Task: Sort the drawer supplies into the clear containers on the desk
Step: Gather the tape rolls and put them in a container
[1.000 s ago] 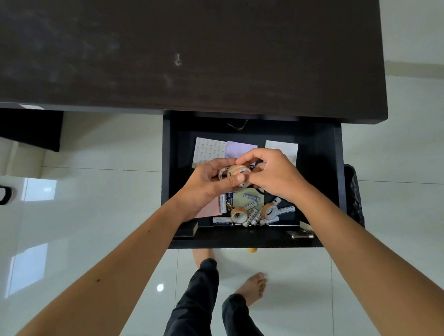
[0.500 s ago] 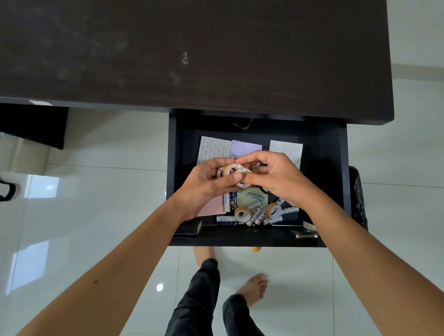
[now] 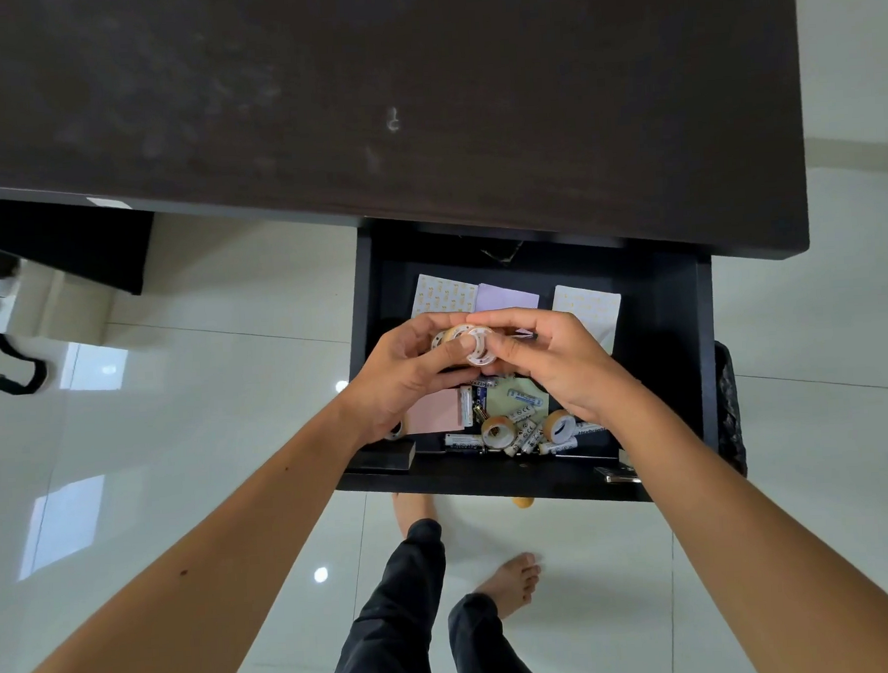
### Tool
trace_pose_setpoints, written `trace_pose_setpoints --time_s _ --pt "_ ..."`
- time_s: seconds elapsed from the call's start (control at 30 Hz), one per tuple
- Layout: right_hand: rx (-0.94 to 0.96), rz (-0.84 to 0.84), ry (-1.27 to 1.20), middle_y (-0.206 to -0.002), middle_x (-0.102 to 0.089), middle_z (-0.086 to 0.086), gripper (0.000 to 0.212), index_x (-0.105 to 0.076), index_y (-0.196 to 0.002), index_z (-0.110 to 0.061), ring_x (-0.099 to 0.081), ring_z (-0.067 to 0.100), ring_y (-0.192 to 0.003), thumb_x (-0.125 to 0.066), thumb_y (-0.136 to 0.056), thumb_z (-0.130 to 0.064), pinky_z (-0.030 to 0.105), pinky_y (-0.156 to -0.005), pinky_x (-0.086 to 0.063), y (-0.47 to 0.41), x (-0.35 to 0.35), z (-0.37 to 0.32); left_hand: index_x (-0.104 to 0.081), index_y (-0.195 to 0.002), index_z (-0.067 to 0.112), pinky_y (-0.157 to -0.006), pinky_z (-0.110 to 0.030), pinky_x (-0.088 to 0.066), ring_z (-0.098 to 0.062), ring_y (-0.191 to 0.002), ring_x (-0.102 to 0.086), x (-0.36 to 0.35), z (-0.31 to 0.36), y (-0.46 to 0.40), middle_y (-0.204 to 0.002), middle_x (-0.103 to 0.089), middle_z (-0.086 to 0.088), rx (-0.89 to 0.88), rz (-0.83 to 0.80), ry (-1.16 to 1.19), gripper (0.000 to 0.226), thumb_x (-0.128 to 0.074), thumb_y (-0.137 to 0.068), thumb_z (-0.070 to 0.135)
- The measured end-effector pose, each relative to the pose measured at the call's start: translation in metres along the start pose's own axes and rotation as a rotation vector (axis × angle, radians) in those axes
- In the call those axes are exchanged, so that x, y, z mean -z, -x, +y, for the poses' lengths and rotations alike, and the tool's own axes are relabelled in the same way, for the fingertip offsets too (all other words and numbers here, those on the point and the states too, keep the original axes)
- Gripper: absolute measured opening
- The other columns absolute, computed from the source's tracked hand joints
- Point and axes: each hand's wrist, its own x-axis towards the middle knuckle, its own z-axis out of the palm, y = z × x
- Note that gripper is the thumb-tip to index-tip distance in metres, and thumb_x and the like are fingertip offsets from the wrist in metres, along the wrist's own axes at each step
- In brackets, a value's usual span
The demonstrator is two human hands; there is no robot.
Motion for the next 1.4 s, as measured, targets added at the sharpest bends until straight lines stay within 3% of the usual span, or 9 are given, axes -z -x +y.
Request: trace_pose_setpoints --time_s 0.13,0.27,0.43,0.53,0.67,0.9,1.03,1.23,1.4 --pt "0.02 0.027 0.055 -0.116 -0.075 0.015 0.027 -0.077 -0.122 -0.016 -0.077 0.024 -0.109 -0.075 -0.096 -0.012 0.041 -0.096 -0.063 -0.007 -0.003 -0.003 -0.062 -0.133 0.004 -0.104 -0.047 -0.058 -0.035 -0.12 -0.071 0.005 0.007 0.001 -0.135 -0.066 -0.024 -0.012 0.005 -0.04 0.057 -0.082 -0.082 0.02" --pt "0.048 0.033 -0.002 -0.106 -0.078 0.014 0.031 -0.076 -0.118 -0.015 -0.079 0.024 -0.098 -0.081 -0.088 -0.018 0.035 -0.088 -0.064 -0.011 -0.006 -0.01 -0.061 -0.131 0.002 -0.098 -0.041 -0.062 -0.032 -0.117 -0.073 0.008 0.014 0.0 -0.134 -0.066 -0.025 -0.03 0.034 -0.008 0.052 -0.079 -0.084 0.015" --pt "0.048 0.064 0.001 -0.104 -0.077 0.012 0.032 -0.075 -0.12 -0.01 -0.077 0.023 -0.091 -0.072 -0.095 -0.029 0.032 -0.084 -0.063 -0.017 -0.005 -0.007 -0.063 -0.129 0.004 -0.096 -0.044 -0.062 -0.029 -0.114 -0.074 0.015 0.024 0.005 -0.128 -0.068 -0.022 -0.089 0.083 -0.026 0.04 -0.076 -0.091 0.008" --pt "0.029 0.092 0.194 -0.1 -0.078 0.0 0.016 -0.078 -0.112 -0.02 -0.075 0.013 -0.089 -0.077 -0.096 -0.018 0.028 -0.082 -0.06 -0.023 0.002 0.003 -0.065 -0.126 0.007 -0.099 -0.044 -0.061 -0.029 -0.114 -0.073 0.023 0.034 0.011 -0.126 -0.069 -0.021 -0.127 0.113 0.018 0.048 -0.087 -0.084 0.018" --pt "0.053 0.062 0.463 -0.107 -0.076 -0.007 0.024 -0.079 -0.104 -0.032 -0.07 0.015 -0.095 -0.086 -0.088 -0.016 0.029 -0.091 -0.056 -0.032 -0.004 0.02 -0.067 -0.122 0.01 -0.103 -0.046 -0.058 -0.03 -0.115 -0.072 0.037 0.043 0.016 -0.123 -0.069 -0.019 -0.151 0.142 0.045 0.04 -0.08 -0.085 0.016" --pt "0.304 -0.013 1.008 -0.11 -0.048 -0.009 0.049 -0.069 -0.137 -0.037 -0.043 0.018 -0.106 -0.082 -0.09 -0.03 0.035 -0.097 -0.041 -0.051 -0.031 0.031 -0.066 -0.125 0.01 -0.105 -0.045 -0.057 -0.032 -0.119 -0.072 0.042 0.045 0.023 -0.126 -0.07 -0.019 -0.157 0.141 0.041 0.038 -0.076 -0.088 0.015" --pt "0.352 -0.035 1.232 -0.122 -0.055 0.006 0.049 -0.064 -0.142 -0.04 -0.048 0.029 -0.113 -0.075 -0.095 -0.035 0.042 -0.099 -0.044 -0.053 -0.04 0.031 -0.066 -0.127 0.008 -0.105 -0.044 -0.057 -0.032 -0.119 -0.072 0.041 0.043 0.023 -0.125 -0.071 -0.018 -0.155 0.139 0.057 0.04 -0.077 -0.089 0.014" --pt "0.383 -0.014 1.237 -0.125 -0.059 0.009 0.047 -0.072 -0.131 -0.018 -0.055 0.033 -0.116 -0.08 -0.09 -0.04 0.049 -0.098 -0.05 -0.051 -0.04 0.035 -0.064 -0.13 0.006 -0.103 -0.042 -0.059 -0.029 -0.117 -0.073 0.036 0.044 0.023 -0.121 -0.075 -0.013 -0.153 0.132 0.044 0.047 -0.076 -0.085 0.016" --pt "0.402 0.067 0.956 -0.121 -0.068 0.001 0.041 -0.069 -0.129 -0.014 -0.063 0.019 -0.112 -0.077 -0.095 -0.035 0.036 -0.096 -0.055 -0.026 -0.025 0.026 -0.062 -0.131 0.006 -0.104 -0.042 -0.058 -0.029 -0.119 -0.072 0.03 0.041 0.02 -0.127 -0.07 -0.019 -0.181 0.142 0.038 0.046 -0.074 -0.088 0.015"
